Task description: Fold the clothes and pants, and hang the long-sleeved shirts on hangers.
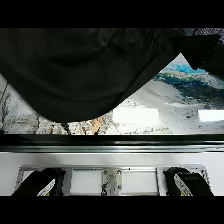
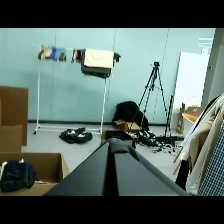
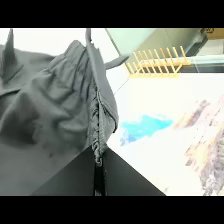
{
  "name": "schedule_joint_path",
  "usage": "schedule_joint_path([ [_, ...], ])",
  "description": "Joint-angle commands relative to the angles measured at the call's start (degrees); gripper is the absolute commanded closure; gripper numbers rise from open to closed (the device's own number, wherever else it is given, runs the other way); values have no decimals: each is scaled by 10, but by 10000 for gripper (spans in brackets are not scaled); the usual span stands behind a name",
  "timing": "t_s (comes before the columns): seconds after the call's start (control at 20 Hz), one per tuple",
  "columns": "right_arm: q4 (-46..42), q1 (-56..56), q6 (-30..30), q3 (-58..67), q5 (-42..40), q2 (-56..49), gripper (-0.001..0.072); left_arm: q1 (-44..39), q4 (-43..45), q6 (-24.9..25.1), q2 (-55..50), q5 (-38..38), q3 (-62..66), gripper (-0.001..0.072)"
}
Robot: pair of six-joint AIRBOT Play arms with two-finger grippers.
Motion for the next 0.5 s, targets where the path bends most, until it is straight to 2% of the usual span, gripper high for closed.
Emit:
schedule_joint_path([
  [0.0,-61,0,10,-6,2,-3,692,-3,0,6,-72,11,15,703],
  [0.15,-219,0,94,-55,2,-11,692,-4,-7,6,-195,-9,15,703],
  [0.35,-454,-1,215,-184,-1,-15,691,-35,-6,5,-380,-33,15,702],
  [0.4,-511,-1,249,-219,-5,-15,691,-43,-5,5,-417,-47,15,480],
  [0.45,-550,-3,272,-247,-11,-15,691,-48,-5,5,-443,-66,15,138],
])
